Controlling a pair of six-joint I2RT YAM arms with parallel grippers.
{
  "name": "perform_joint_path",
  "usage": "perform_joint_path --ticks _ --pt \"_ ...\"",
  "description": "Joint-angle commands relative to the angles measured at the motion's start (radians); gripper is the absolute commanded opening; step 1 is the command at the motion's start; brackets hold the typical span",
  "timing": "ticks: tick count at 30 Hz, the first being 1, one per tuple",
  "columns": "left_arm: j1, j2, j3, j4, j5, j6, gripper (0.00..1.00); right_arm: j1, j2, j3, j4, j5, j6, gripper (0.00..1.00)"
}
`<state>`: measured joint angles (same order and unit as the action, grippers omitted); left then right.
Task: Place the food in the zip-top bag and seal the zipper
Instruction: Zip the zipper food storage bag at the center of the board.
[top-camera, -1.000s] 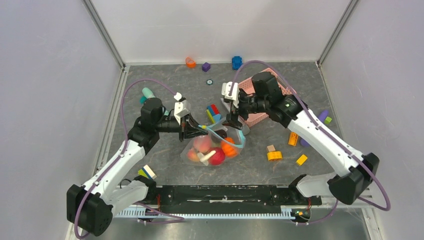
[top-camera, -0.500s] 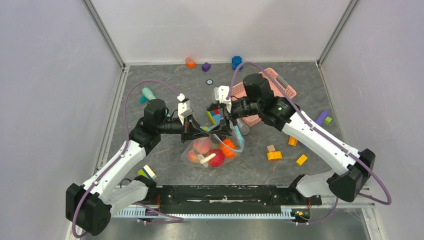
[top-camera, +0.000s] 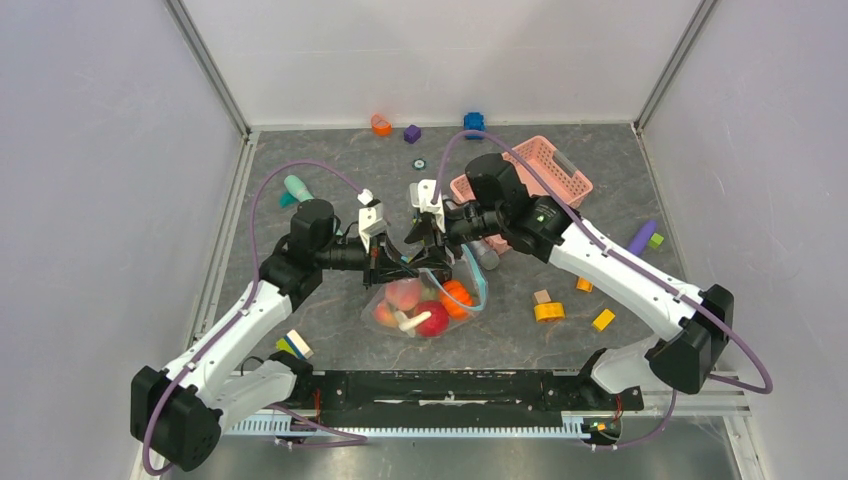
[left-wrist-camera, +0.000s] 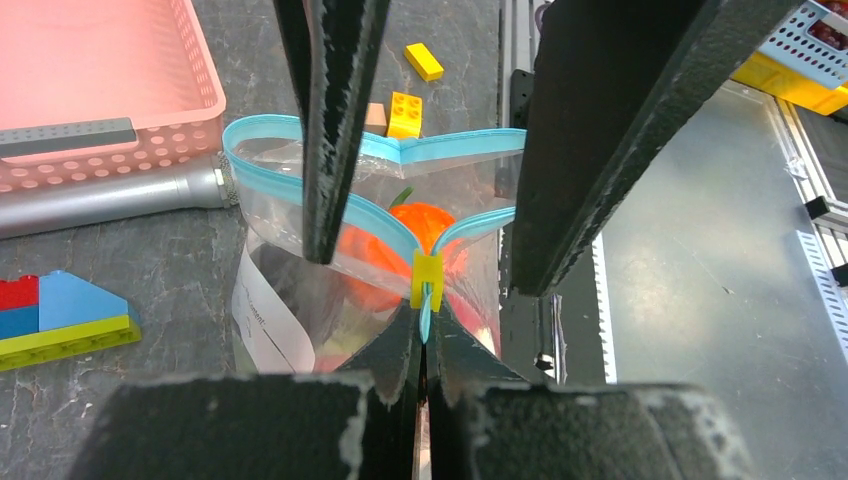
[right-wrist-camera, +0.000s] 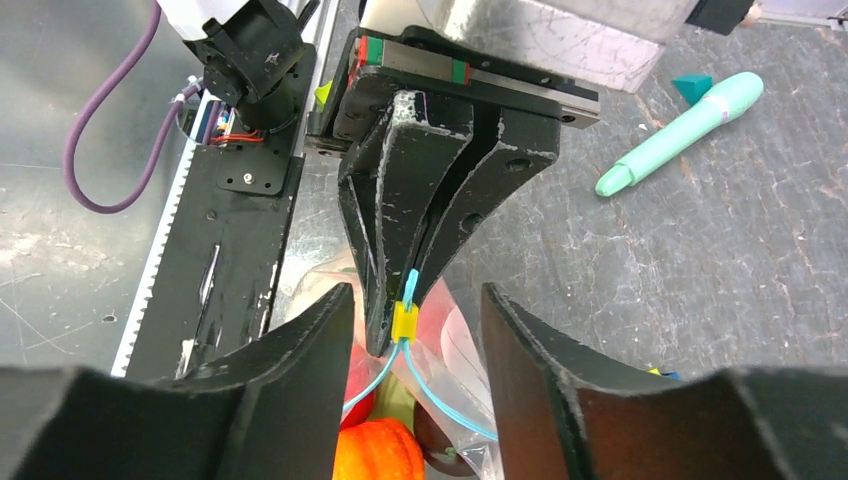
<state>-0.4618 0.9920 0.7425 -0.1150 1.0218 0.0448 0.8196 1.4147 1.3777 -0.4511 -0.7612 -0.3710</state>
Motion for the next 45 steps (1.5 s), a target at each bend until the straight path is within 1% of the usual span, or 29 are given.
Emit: perform_joint_path --ticks 1,6,8,10,16,18,19,20,22,27,31,39,45 --pt "-0.006 -0.015 0.046 -0.003 -0.003 0.015 0.02 0.011 0.017 0.021 -0.020 0.010 -0.003 0.53" --pt "-0.006 -0.035 0.039 -0.003 0.015 0.026 0.02 0.015 0.021 0.008 -0.035 0.037 -0.003 0.46" --pt "-0.006 -0.041 0.037 -0.004 0.015 0.026 0.02 0.015 0.025 0.005 -0.043 0.037 -0.003 0.45" --pt "-0.008 -0.049 0.033 -0.002 0.029 0.027 0.02 0.015 0.027 0.002 -0.044 0.036 -0.003 0.42" --pt "-0.008 -0.066 0.021 0.002 0.037 0.036 0.03 0.016 0.026 0.000 -0.039 0.018 -0.005 0.19" --pt "-0.009 -0.067 0.022 0.001 0.048 0.037 0.05 0.016 0.025 -0.004 -0.038 -0.013 -0.016 0.10" --pt "-0.009 -0.069 0.022 0.002 0.050 0.038 0.05 0.016 0.023 -0.006 -0.035 -0.026 -0.019 0.03" --pt "-0.009 -0.070 0.018 0.003 0.048 0.038 0.05 0.016 0.023 -0.010 -0.031 -0.036 -0.017 0.00" --pt "-0.009 -0.078 0.015 0.013 0.031 0.029 0.05 0.016 0.022 -0.025 -0.016 -0.029 -0.004 0.00" --pt "-0.008 -0.100 -0.008 0.051 -0.013 0.020 0.04 0.016 -0.003 -0.061 -0.014 0.089 0.012 0.00" --pt "-0.008 -0.127 -0.042 0.093 -0.031 0.014 0.02 0.015 -0.039 -0.102 -0.016 0.145 0.007 0.00" --pt "-0.008 -0.161 -0.054 0.095 -0.062 0.024 0.02 0.014 -0.093 -0.157 -0.028 0.241 0.003 0.00" --pt "-0.008 -0.178 -0.064 0.072 -0.132 0.036 0.02 0.013 -0.107 -0.170 -0.030 0.281 0.000 0.00"
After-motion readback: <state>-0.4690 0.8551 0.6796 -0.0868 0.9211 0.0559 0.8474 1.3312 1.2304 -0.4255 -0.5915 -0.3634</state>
